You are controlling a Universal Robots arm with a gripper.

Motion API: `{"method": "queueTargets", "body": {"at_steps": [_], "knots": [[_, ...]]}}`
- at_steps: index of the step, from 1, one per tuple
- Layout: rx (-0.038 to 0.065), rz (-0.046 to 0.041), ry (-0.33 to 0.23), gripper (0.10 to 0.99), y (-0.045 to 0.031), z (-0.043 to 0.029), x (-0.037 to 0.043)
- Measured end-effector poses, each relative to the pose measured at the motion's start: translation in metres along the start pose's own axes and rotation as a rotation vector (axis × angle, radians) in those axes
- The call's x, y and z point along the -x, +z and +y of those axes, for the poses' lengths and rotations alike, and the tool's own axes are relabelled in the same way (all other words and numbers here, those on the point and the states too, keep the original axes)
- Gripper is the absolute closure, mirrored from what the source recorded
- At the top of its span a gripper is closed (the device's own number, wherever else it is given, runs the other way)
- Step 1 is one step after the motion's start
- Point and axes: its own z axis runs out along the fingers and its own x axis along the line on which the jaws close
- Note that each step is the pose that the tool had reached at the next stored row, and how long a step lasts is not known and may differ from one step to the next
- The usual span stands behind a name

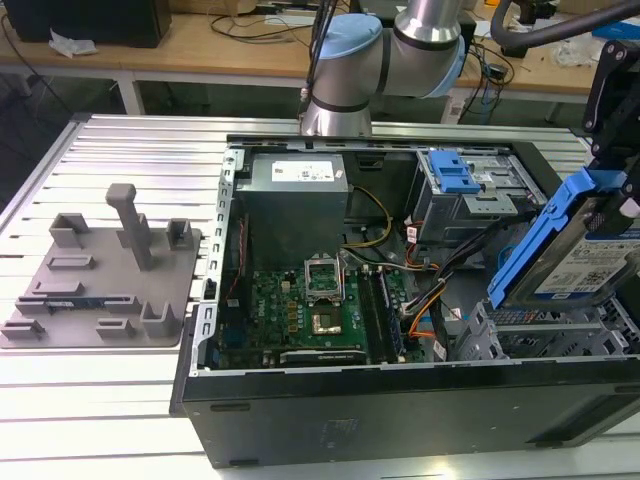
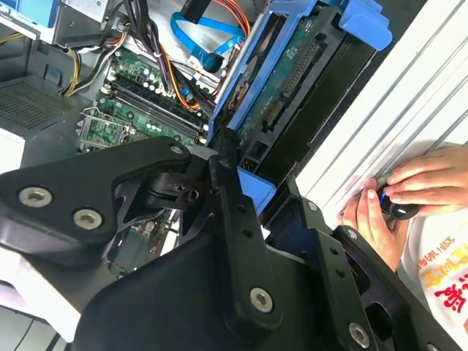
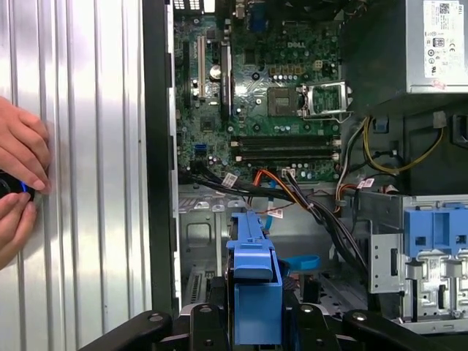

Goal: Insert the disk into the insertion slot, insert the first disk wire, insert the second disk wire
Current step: 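Insert the disk into the insertion slot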

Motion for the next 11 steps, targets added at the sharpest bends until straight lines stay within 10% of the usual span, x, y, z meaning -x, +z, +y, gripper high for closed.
{"method": "queueTargets", "body": {"at_steps": [11], "knots": [[0.000,0.0001,0.000,0.722,0.0069,-0.0011,-0.0015]]}}
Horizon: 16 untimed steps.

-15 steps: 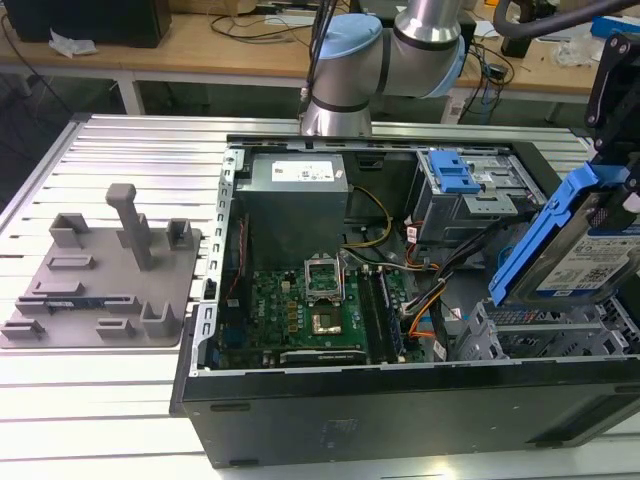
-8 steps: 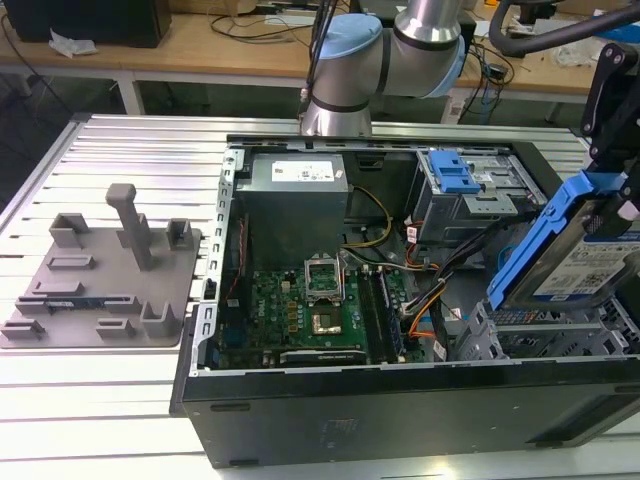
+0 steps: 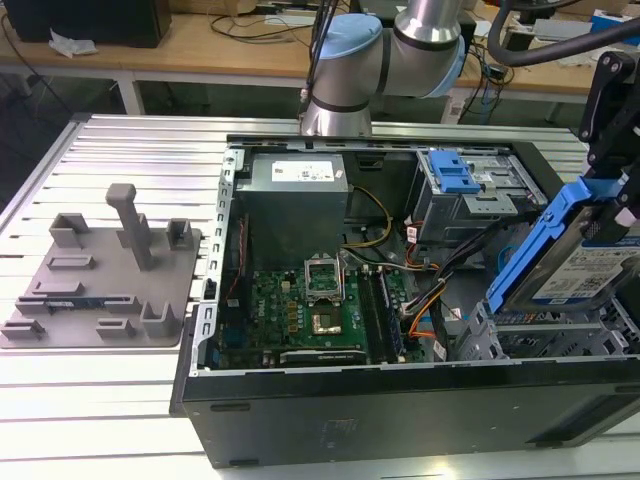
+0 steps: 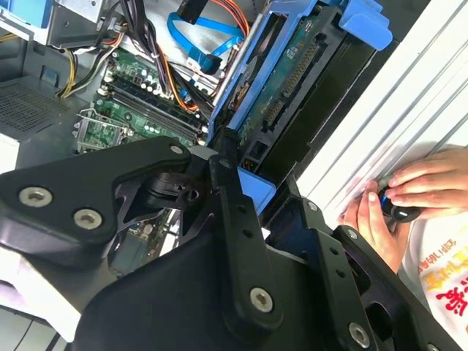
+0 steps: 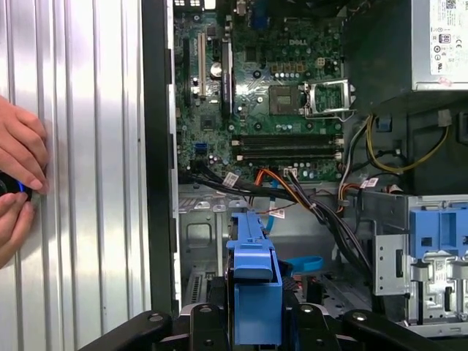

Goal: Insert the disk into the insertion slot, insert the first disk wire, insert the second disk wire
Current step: 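Insert the disk into the insertion slot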

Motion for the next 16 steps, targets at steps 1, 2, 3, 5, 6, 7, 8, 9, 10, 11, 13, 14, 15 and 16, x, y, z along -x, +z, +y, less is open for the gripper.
{"method": "queueTargets", "body": {"at_steps": [1,2,3,5,6,7,8,9,10,11,13,14,15,16], "knots": [[0.000,0.0001,0.000,0.722,0.0004,-0.0002,-0.0001],[0.000,0.0000,0.000,0.722,0.0011,-0.0003,-0.0004],[0.000,0.0000,0.000,0.722,0.0017,-0.0004,-0.0005],[0.000,0.0001,0.000,0.722,0.0034,-0.0004,-0.0008],[0.000,0.0001,0.000,0.722,0.0049,-0.0005,-0.0009],[0.000,0.0004,0.000,0.722,0.0063,-0.0005,-0.0011],[0.000,0.0007,0.000,0.722,0.0070,-0.0005,-0.0011],[0.000,0.0010,0.000,0.722,0.0077,-0.0006,-0.0012],[0.000,0.0011,0.000,0.722,0.0088,-0.0008,-0.0013],[0.000,0.0007,0.000,0.722,0.0099,-0.0009,-0.0014],[0.000,-0.0008,0.000,0.722,0.0127,-0.0013,-0.0016],[0.000,-0.0023,0.000,0.722,0.0144,-0.0014,-0.0019],[0.000,-0.0009,0.000,0.722,0.0147,-0.0014,-0.0019],[0.000,0.0001,0.000,0.722,0.0157,-0.0013,-0.0019]]}}
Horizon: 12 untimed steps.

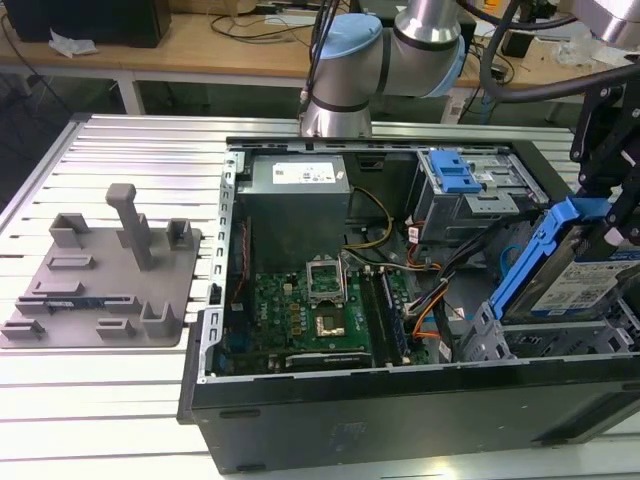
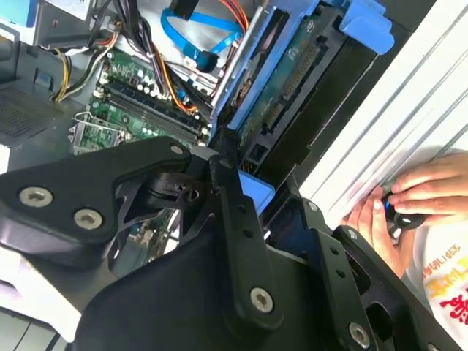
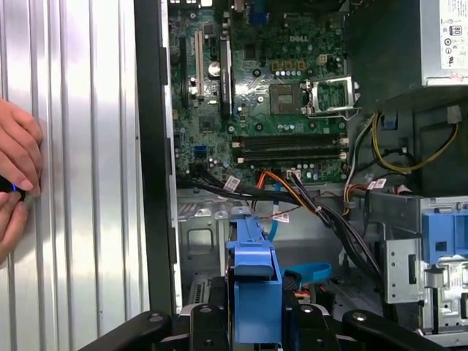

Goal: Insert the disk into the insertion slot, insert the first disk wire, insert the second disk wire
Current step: 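Insert the disk into the insertion slot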

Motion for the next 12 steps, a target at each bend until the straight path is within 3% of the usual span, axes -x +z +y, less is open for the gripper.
{"method": "queueTargets", "body": {"at_steps": [5,12], "knots": [[0.006,-0.0001,0.000,0.722,0.0113,0.0001,-0.0013],[0.019,0.0003,0.001,0.710,0.0206,0.0000,-0.0031]]}}
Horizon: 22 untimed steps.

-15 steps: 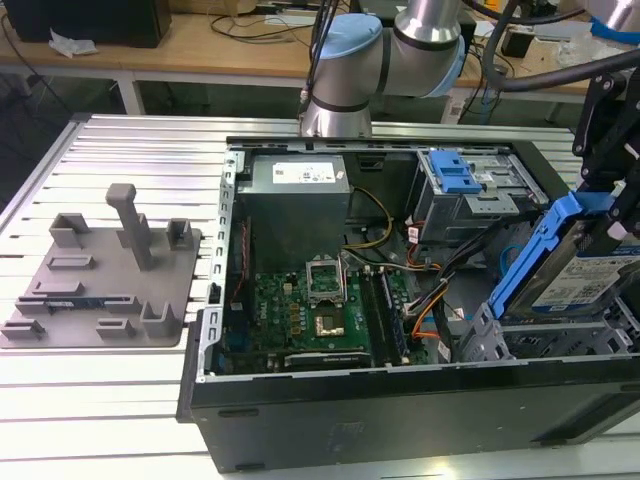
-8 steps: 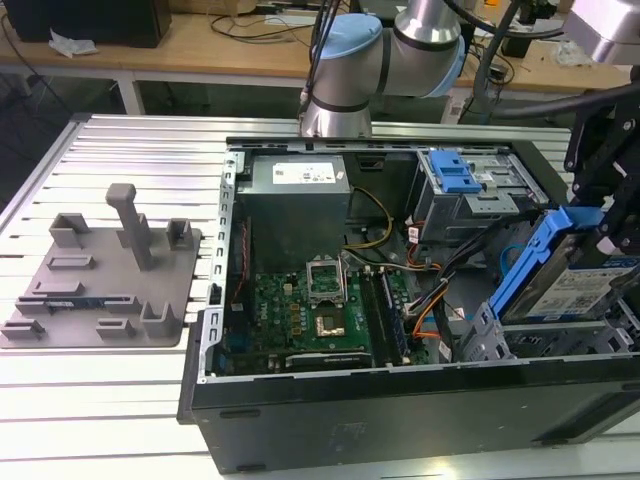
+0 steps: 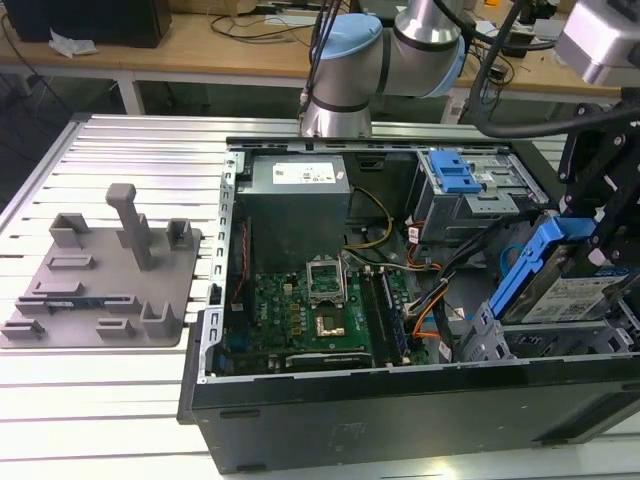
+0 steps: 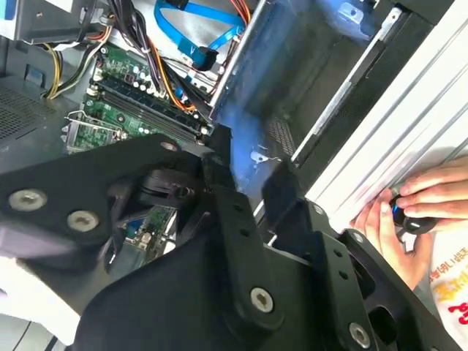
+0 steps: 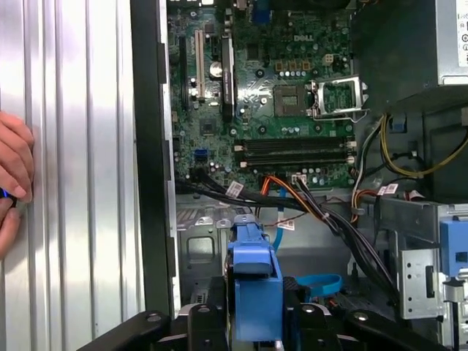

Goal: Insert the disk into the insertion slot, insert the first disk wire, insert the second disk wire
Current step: 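Insert the disk into the insertion slot, then insert the first disk wire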

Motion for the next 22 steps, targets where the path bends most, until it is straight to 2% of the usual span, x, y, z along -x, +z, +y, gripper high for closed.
{"method": "queueTargets", "body": {"at_steps": [1,2,3,21,22], "knots": [[0.003,0.0000,0.000,0.588,0.0017,-0.0002,-0.0003],[0.003,0.0002,0.000,0.588,0.0017,-0.0002,-0.0002],[0.003,0.0003,0.000,0.525,0.0017,-0.0002,-0.0002],[0.003,0.0012,0.000,0.525,0.0019,-0.0002,-0.0002],[0.003,0.0019,0.000,0.525,0.0022,-0.0003,0.0028]]}}
